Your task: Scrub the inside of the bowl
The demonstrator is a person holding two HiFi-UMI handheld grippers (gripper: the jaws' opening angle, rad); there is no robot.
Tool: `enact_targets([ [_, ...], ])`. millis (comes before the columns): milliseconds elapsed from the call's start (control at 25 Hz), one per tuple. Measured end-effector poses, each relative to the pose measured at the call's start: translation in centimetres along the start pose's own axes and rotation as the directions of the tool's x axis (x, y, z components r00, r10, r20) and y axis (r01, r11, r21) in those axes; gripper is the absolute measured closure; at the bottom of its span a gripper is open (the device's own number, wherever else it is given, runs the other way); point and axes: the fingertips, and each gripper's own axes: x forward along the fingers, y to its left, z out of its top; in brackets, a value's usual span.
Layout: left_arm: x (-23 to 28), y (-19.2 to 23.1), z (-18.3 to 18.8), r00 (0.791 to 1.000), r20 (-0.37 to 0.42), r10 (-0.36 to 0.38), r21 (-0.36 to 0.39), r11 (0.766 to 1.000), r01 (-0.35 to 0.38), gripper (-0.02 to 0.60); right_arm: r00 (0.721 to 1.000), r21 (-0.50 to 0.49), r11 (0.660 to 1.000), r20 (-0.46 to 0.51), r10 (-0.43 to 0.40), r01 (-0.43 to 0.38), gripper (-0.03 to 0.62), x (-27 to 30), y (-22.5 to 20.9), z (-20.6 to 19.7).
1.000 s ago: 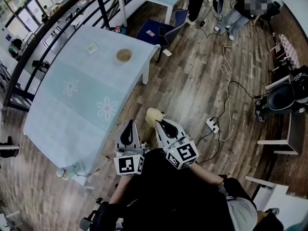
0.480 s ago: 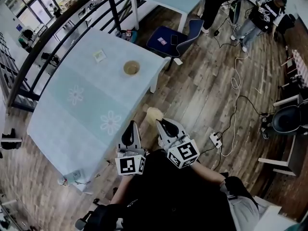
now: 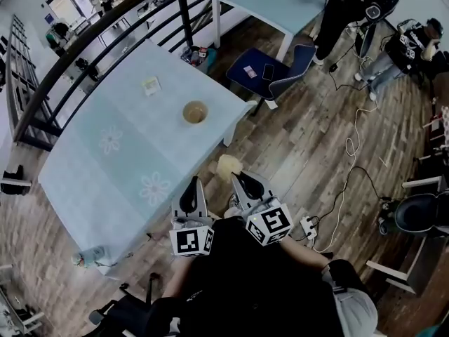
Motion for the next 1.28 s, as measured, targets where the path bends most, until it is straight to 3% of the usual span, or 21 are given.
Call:
enact_targets([
  [240,3.7,-1.7,0.0,0.999,-0.026,0.034,0.010,0.999,-0.033,0.568,1.000,0.028,0.999,-0.011,0.022,-0.022,0.556,1.5,-4.2,1.6],
  [600,7.7,0.2,0.1,0.996,-0.030,0.082,0.013,0.997,-0.082,0.568,0.998,0.032,0.999,-0.035,0.043,-0.042,0.556,5.0,-6.6,1.9],
  [1280,19.4,7.9,0.8,0.997,-0.039,0.066,-0.044,0.997,-0.067,0.568,0.995,-0.032,0.998,-0.081,0.055,-0.058,0.556,17.9,-9.5,6.0],
])
